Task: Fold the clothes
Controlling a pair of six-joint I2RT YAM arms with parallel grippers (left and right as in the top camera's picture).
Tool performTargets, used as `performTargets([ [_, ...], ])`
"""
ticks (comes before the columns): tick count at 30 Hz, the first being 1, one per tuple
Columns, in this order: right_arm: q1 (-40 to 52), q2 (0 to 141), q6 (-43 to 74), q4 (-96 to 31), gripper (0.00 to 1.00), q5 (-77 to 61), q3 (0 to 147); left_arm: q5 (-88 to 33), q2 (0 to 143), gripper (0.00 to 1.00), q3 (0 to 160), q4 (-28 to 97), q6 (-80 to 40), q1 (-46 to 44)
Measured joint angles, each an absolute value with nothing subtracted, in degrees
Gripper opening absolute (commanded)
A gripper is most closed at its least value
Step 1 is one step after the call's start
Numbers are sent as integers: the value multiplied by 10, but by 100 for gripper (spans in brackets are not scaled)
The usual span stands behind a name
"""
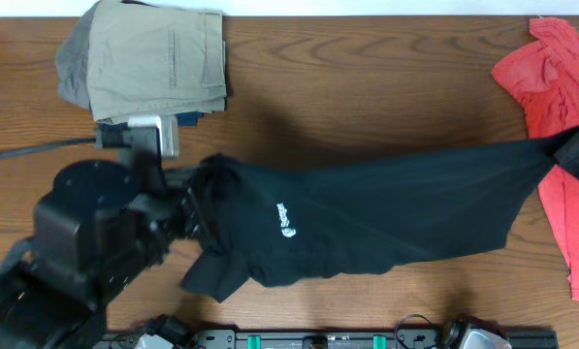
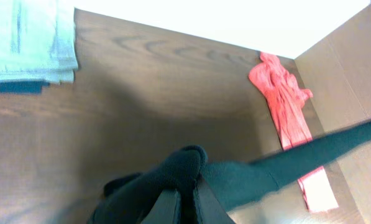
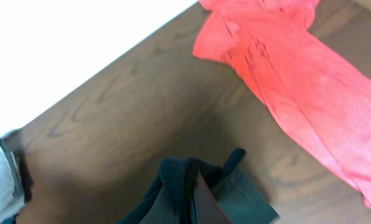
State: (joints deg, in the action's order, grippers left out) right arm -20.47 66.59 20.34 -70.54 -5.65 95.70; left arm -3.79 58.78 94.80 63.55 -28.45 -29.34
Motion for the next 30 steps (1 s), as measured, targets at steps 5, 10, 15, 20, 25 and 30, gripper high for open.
performTargets([
  [5, -204, 736, 203, -636, 1, -61, 959, -24, 703, 6, 949, 535, -269, -275],
  [10, -204, 842, 203, -547, 1, -81, 958, -25, 879, 6, 974, 477, -258, -220],
  [15, -204, 910, 203, -556, 1, -109, 1025, -49, 1002, 6, 1116, 514, -235, -169],
  [20, -208, 932, 192, -635, 1, -122, 1219, -71, 1010, 6, 1322, 566, -212, -143],
  [25, -241, 899, 181, -705, 1, -124, 1342, -79, 953, 6, 1454, 661, -191, -140],
  [30, -236, 884, 168, -754, 1, -121, 1318, -82, 931, 6, 1430, 744, -184, -149],
])
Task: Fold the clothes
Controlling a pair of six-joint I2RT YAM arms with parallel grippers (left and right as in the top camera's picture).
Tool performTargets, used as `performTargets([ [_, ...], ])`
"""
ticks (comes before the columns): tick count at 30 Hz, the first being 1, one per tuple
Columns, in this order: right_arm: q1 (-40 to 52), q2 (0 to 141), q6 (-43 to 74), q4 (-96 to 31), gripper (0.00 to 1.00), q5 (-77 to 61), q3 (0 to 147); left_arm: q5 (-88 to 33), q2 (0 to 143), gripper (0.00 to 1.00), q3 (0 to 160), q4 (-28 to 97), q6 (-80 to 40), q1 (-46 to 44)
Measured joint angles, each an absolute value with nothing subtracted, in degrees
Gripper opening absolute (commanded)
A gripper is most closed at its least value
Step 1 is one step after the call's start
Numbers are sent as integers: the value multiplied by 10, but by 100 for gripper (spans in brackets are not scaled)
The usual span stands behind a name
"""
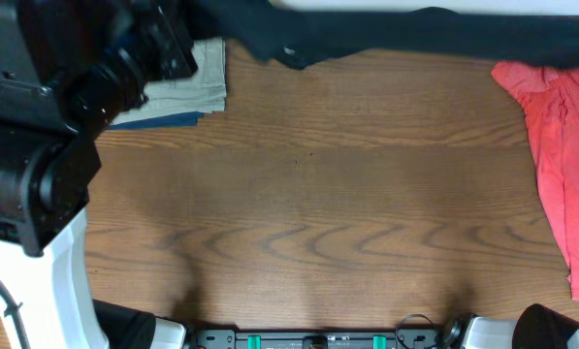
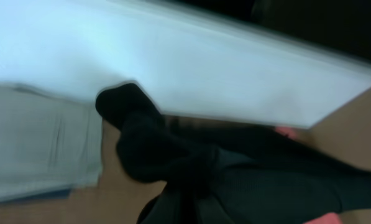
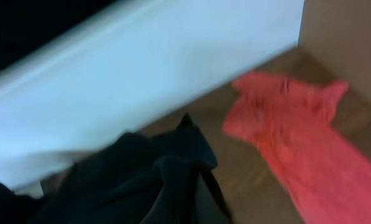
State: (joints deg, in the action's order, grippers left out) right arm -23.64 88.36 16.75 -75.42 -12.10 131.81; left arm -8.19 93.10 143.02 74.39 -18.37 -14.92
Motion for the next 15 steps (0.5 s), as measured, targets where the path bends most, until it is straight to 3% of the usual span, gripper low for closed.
performTargets([
  [9, -211, 943, 161, -744, 1, -108, 1051, -88, 1108, 6, 1160, 776, -184, -171],
  [15, -211, 938, 160, -771, 1, -84, 981, -96, 1095, 6, 1095, 855, -184, -184],
])
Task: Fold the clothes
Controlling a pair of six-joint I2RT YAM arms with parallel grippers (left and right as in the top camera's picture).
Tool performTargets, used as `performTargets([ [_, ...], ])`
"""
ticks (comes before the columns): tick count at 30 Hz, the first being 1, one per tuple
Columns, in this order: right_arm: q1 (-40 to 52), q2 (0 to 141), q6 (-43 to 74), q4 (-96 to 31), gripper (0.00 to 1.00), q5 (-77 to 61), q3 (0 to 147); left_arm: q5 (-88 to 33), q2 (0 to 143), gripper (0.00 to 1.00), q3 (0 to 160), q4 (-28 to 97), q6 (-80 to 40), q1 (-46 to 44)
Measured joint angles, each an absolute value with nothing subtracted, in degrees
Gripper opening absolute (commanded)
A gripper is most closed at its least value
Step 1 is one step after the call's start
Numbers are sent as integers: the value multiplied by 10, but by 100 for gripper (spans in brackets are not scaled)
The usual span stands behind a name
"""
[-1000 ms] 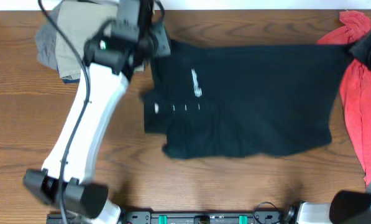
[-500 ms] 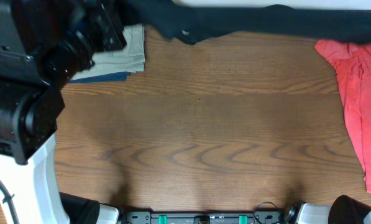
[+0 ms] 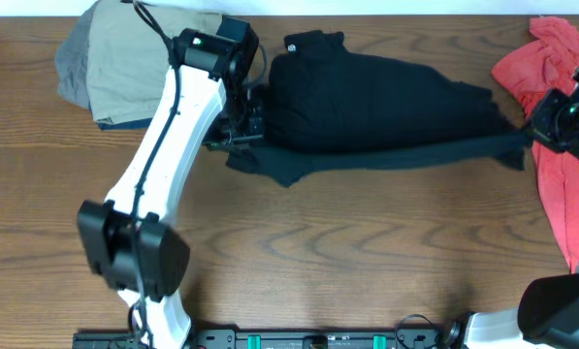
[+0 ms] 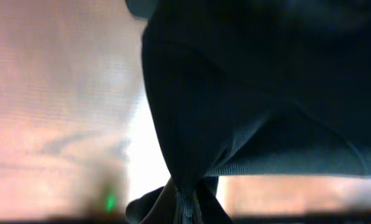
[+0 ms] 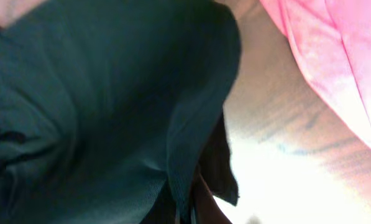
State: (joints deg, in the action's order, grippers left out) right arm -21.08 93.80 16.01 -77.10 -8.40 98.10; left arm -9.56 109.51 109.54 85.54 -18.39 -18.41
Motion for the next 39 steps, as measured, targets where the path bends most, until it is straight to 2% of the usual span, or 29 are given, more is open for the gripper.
performTargets([
  [7, -211, 888, 160, -833, 1, -70, 977, -108, 1002, 6, 1100, 922, -195, -239],
  [22, -211, 821, 184, -876, 1, 14, 968, -88, 984, 6, 1070, 924, -274, -405],
  [35, -237, 795, 196, -809, 1, 30, 787, -47, 775, 6, 930, 923, -366, -416],
  [39, -241, 782, 200, -806, 1, 32, 771, -45, 723, 16, 886, 923, -382, -416],
])
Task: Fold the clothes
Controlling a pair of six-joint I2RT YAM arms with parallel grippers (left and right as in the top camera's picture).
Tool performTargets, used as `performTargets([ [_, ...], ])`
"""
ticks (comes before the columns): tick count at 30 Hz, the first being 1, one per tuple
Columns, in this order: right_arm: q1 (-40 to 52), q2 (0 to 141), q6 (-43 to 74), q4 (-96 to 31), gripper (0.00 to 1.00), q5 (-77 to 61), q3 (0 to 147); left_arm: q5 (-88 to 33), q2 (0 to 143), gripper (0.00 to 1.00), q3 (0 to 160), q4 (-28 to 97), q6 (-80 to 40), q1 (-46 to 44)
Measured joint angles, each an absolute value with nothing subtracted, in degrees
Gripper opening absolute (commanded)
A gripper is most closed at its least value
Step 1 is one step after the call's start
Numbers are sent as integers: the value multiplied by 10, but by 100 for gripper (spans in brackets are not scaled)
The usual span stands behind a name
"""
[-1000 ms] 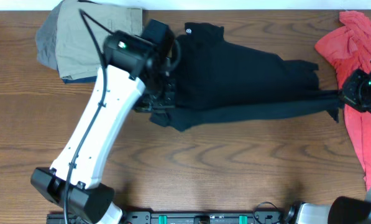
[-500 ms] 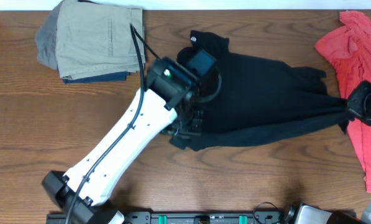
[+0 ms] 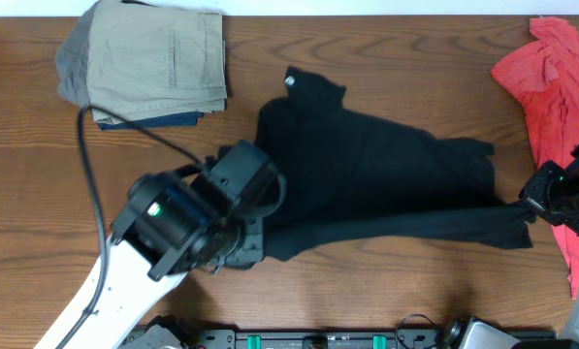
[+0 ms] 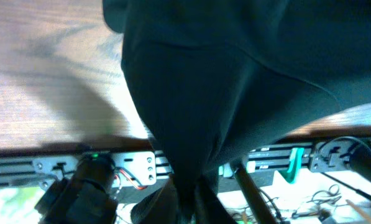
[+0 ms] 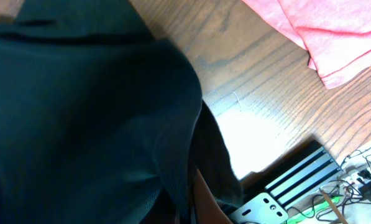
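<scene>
A black shirt lies spread over the middle of the table, its collar end towards the far side. Its near edge is stretched as a band between the two grippers. My left gripper is shut on the shirt's near left corner, and the left wrist view shows the cloth pinched in that gripper. My right gripper is shut on the near right corner. The right wrist view shows black fabric running down into the right gripper.
A stack of folded khaki trousers sits at the back left. A crumpled red shirt lies along the right edge, close to the right gripper, and shows in the right wrist view too. A black equipment rail runs along the front edge.
Both grippers, still shut on the shirt, have come from the far part of the table towards the front. The shirt now lies lower, across the middle, more spread out.
The black shirt first hung stretched between both shut grippers over the near half of the table. Then it was at the far edge, held up. Then it lay bunched on the far side, and now it is spread over the middle.
</scene>
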State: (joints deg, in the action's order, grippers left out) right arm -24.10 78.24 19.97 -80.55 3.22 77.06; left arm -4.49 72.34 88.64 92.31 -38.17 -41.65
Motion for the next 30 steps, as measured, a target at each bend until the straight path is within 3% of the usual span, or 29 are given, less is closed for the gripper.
performTargets([
  [7, -260, 767, 206, -794, 1, 32, 770, -63, 686, 15, 779, 910, -403, -416],
  [12, -268, 741, 209, -794, 1, 33, 769, -86, 690, 14, 694, 834, -406, -416],
  [18, -268, 722, 208, -798, 1, 33, 769, -111, 690, 42, 641, 779, -408, -416],
  [24, -268, 722, 208, -797, 2, 33, 769, -152, 690, 52, 554, 695, -409, -417],
  [30, -268, 722, 208, -796, 1, 33, 768, -208, 690, 52, 425, 512, -431, -435],
])
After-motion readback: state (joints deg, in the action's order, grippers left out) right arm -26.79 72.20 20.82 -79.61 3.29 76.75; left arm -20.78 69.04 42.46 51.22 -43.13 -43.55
